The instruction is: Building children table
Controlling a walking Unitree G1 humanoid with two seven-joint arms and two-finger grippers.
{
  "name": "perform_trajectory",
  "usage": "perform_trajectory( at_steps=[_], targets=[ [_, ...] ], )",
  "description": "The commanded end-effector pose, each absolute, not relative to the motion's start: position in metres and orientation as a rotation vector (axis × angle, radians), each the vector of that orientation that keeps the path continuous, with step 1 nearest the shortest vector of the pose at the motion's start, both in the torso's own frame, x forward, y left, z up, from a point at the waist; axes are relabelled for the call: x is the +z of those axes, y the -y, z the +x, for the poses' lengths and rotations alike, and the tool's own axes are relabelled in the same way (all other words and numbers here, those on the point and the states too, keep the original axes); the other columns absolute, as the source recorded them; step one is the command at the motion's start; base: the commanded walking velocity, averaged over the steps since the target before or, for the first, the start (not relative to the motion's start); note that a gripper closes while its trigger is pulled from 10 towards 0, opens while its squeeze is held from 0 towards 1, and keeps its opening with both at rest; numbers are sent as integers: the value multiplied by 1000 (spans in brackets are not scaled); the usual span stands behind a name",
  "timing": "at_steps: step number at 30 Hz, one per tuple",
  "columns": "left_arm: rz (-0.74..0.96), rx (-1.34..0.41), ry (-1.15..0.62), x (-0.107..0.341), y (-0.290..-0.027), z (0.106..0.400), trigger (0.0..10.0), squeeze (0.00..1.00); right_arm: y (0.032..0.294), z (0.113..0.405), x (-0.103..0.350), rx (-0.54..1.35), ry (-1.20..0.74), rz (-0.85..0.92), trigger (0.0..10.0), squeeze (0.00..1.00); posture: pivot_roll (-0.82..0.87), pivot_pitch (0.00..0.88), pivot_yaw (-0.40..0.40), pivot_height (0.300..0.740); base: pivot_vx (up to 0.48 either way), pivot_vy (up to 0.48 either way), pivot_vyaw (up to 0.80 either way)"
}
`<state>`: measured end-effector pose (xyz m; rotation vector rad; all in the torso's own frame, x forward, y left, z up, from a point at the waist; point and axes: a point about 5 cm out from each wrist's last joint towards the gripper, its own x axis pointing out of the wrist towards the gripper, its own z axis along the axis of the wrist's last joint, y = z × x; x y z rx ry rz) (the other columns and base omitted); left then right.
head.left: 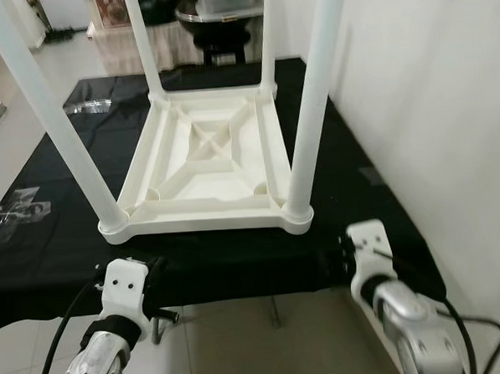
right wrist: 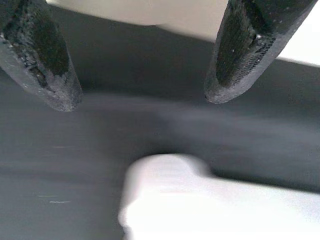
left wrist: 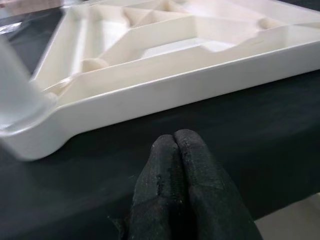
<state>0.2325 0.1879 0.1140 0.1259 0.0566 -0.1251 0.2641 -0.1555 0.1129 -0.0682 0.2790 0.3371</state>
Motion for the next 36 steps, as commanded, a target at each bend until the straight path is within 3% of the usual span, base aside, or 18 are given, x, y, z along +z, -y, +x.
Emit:
perform_trajectory(
  at_steps=[1,6,12,32,36],
  targets=[
    [124,-126,-74,112,-189,231,10000,0,143,260,119,430,-255,-43,10000,0,-28,123,-1,740,0,0,0],
    [139,-133,-80,112,-187,231,10000,0,118,271,141,630,-157,-38,10000,0,-9,119,-10,740,0,384,0],
    [151,-129,-76,113,-186,232,10000,0,119,297,147,453,-112,-19,10000,0,7,116,-19,740,0,480,0],
    [161,-134,-72,115,-185,236,10000,0,125,304,138,376,-116,-11,10000,0,6,101,-7,740,0,480,0],
    [139,-138,-49,118,-184,237,10000,0,128,306,138,332,-108,-7,10000,0,4,98,-5,740,0,84,0]
  ],
)
